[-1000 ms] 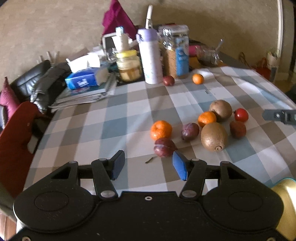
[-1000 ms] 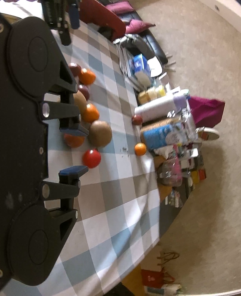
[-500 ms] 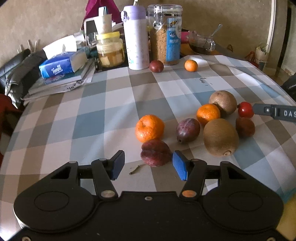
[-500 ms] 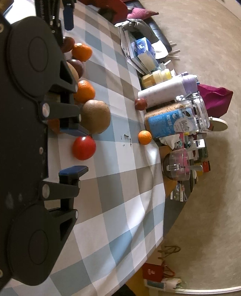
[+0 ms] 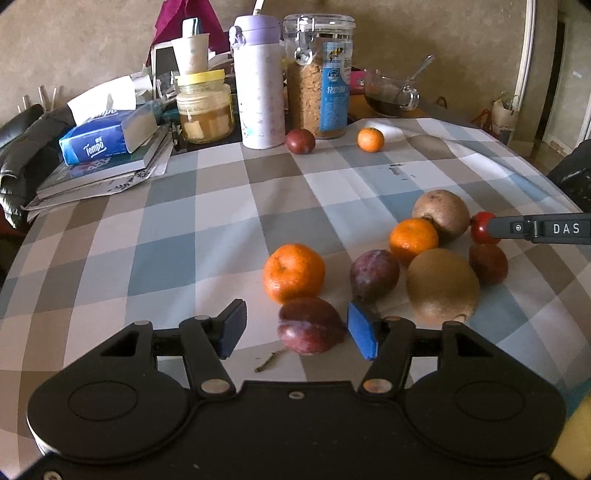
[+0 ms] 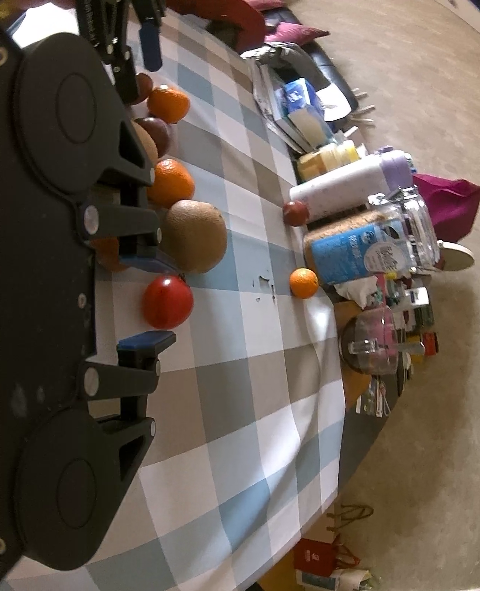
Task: Organize fruits
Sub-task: 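Move both tools back to the fruit cluster, then grasp a dark red plum with the left tool while the right tool grasps another tomato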
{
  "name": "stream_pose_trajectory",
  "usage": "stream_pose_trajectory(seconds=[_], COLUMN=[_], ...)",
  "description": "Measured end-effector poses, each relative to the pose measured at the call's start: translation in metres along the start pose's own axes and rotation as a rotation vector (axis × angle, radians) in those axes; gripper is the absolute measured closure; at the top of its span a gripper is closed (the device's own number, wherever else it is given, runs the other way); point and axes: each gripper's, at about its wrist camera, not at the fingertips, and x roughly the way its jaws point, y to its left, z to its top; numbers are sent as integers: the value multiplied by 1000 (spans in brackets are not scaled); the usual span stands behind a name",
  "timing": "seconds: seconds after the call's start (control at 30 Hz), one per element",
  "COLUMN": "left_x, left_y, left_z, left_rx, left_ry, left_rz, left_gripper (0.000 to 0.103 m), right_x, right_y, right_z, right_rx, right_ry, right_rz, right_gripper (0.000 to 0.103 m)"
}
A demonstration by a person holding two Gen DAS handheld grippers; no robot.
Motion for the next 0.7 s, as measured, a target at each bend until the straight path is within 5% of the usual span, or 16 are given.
stream_pose_trajectory(seconds=[0.27, 0.7], left_x=[12, 18], left_y=[16, 5], left_z=[3, 2], left_rx=[-103, -38], left_ry=[56, 78], left_rz=[-69, -36], left_gripper=[35, 35], right_x=[15, 27], right_y=[5, 8], right_z=[-1, 6], right_rx=[-50, -26], right_ry=[51, 70], right_rz=[-21, -34], right_gripper=[65, 61])
